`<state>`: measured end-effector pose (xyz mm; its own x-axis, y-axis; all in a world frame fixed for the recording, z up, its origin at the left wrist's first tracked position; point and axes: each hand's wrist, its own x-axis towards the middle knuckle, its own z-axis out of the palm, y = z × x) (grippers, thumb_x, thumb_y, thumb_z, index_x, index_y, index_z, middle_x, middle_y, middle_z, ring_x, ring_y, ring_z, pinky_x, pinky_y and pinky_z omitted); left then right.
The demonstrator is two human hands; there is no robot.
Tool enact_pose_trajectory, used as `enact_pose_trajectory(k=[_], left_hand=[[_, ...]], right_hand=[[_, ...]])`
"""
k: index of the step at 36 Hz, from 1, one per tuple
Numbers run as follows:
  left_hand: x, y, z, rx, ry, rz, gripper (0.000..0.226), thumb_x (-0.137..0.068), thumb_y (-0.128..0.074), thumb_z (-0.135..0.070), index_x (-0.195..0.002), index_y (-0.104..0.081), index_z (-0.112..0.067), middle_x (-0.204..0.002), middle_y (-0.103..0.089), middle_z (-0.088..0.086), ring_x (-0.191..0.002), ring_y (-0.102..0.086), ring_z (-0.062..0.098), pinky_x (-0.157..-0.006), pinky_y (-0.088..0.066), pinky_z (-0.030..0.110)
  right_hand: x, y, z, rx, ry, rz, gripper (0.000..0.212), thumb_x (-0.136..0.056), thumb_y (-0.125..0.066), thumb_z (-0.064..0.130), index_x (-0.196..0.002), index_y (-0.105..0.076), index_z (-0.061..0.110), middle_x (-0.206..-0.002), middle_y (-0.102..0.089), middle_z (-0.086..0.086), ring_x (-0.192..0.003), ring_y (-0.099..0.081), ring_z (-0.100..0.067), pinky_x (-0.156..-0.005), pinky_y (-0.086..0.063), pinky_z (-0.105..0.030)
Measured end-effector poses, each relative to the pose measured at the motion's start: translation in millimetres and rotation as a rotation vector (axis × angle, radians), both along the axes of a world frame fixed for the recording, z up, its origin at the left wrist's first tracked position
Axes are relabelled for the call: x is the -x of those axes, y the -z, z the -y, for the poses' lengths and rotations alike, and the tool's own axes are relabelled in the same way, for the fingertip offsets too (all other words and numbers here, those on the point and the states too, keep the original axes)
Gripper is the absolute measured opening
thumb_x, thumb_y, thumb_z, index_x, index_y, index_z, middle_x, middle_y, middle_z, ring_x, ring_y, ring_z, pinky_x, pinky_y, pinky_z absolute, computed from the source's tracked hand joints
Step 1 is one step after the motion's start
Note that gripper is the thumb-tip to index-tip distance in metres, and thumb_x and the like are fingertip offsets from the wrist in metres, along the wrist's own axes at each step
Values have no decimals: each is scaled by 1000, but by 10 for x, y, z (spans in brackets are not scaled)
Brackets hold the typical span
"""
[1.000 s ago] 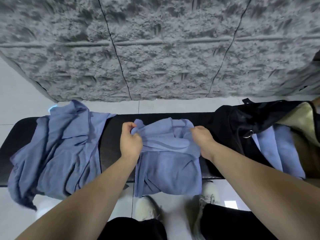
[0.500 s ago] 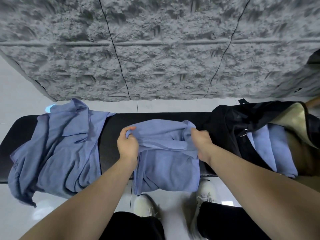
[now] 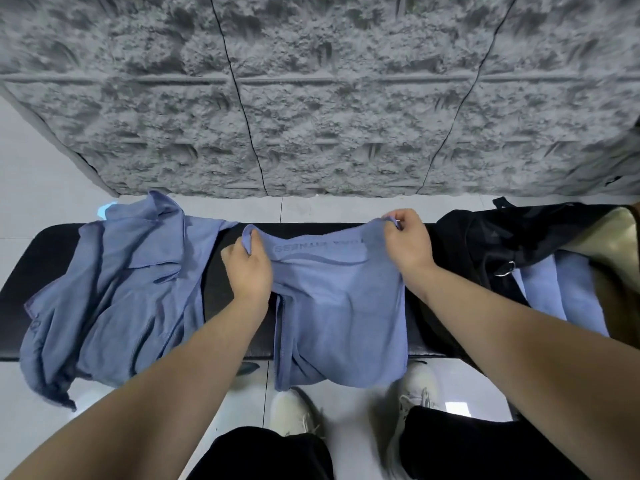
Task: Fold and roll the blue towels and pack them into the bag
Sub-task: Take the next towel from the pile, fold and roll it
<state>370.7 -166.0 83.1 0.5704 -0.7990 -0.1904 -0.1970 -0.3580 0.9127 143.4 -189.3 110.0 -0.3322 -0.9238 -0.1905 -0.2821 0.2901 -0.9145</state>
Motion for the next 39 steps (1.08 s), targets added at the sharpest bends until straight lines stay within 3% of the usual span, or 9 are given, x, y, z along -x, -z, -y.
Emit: enact_pose_trajectory(k=[2, 7, 9, 12, 16, 22, 28, 34, 39], left_hand=[[-25, 23, 94, -57, -7, -53, 46, -101, -41, -28, -60, -25, -15, -71, -33, 4, -57, -29, 13, -59, -28, 29], [-96, 95, 247, -184, 74, 29, 44, -98, -48, -31, -59, -35, -17, -88, -39, 11, -63, -37, 15, -66, -34, 26], [-123, 108, 275, -221, 96, 39, 40, -97, -51, -30, -62, -40, -14, -84, -44, 9, -67, -41, 16, -68, -35, 28], [-162, 133, 275, -230, 138, 2, 33, -95, -56, -20, -67, -41, -10, -66, -40, 4, -60, -36, 14, -56, -31, 26], [-230, 143, 285, -279, 230, 3, 20, -93, -58, -17, -76, -53, -8, -75, -52, 10, -72, -48, 19, -67, -38, 30], [-279, 148, 283, -301, 337, 96, 40, -91, -58, -16, -54, -44, -14, -58, -46, 1, -62, -44, 18, -66, -35, 30], [-210, 94, 231, -254, 473, 312, 57, -93, -57, -12, -45, -26, -14, -36, -28, -6, -38, -24, 8, -35, -18, 16], [-212, 155, 205, -286, 409, 308, 45, -92, -54, -9, -53, -32, -11, -51, -34, 3, -49, -30, 15, -45, -21, 26], [-159, 106, 248, -327, 334, 221, 43, -96, -47, -9, -55, -34, -11, -56, -36, 3, -51, -31, 12, -47, -24, 24]], right_hand=[[24, 15, 100, -12, -2, 22, 12, -99, -49, 17, -100, -61, 18, -84, -58, 11, -69, -50, -4, -53, -39, -8], [107, 178, 296, -112, -37, 8, 16, -96, -55, 22, -102, -69, 18, -97, -70, 1, -89, -64, -16, -84, -53, -33], [128, 255, 345, -184, -82, -25, 15, -94, -58, 22, -97, -72, 18, -101, -72, -1, -98, -67, -20, -92, -55, -38], [157, 321, 367, -272, -165, -137, 13, -88, -60, 25, -85, -73, 23, -95, -73, 3, -96, -67, -19, -91, -55, -38], [159, 284, 366, -313, -224, -164, 16, -83, -62, 15, -75, -70, 25, -95, -72, 3, -95, -66, -18, -89, -56, -35], [181, 278, 338, -369, -253, -183, 12, -83, -69, 11, -76, -67, 21, -92, -69, -3, -91, -64, -20, -82, -53, -32], [195, 282, 133, -386, -331, -247, 8, -81, -69, 13, -76, -67, 18, -83, -67, -1, -79, -60, -16, -79, -53, -35], [222, 251, -11, -380, -306, -352, 4, -84, -65, 18, -86, -66, 21, -84, -67, 6, -79, -61, -14, -68, -50, -29], [217, 248, -40, -347, -205, -162, 12, -84, -60, 6, -85, -67, 15, -86, -69, -3, -76, -61, -16, -75, -55, -36]])
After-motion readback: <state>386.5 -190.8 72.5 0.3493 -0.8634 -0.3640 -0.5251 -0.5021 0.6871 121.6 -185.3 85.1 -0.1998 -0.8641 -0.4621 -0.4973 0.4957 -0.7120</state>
